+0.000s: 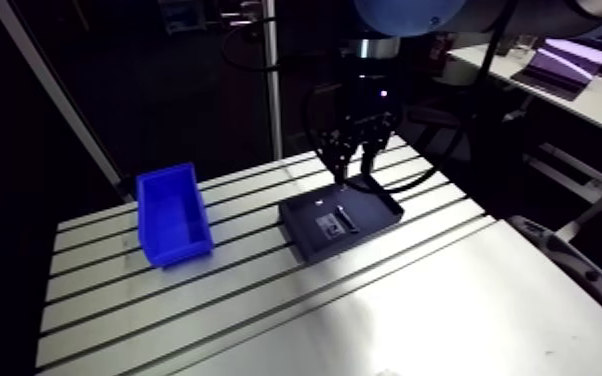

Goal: Pick up the M10 bolt from the tray and put it into the blue bin.

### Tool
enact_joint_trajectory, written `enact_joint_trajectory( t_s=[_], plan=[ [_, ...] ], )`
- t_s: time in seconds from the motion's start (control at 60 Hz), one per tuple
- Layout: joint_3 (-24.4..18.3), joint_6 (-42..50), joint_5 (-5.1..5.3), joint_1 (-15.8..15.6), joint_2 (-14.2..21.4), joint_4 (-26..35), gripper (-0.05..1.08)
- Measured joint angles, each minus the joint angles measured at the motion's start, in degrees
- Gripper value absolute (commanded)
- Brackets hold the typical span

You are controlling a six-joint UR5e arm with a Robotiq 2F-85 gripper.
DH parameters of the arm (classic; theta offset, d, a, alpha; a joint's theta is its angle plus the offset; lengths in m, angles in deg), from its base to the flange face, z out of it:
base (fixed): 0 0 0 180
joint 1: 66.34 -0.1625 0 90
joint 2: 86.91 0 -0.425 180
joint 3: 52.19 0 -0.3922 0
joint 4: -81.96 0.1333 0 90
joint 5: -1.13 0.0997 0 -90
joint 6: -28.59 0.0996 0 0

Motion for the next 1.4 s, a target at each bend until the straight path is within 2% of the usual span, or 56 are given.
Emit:
enact_joint_trajectory(
  t_s=[0.217,0.567,0.95,1.4],
  plan=[
    [1.03,-0.21,-0.06,0.03,-0.90,-1.44,0.50],
    [3.62,-0.20,-0.20,-0.03,-2.05,-4.43,0.53],
    [5.60,-0.17,-2.09,-0.15,-2.53,-7.41,0.54],
    [6.46,-0.04,-2.39,-0.28,-3.11,-8.06,0.54]
  ],
)
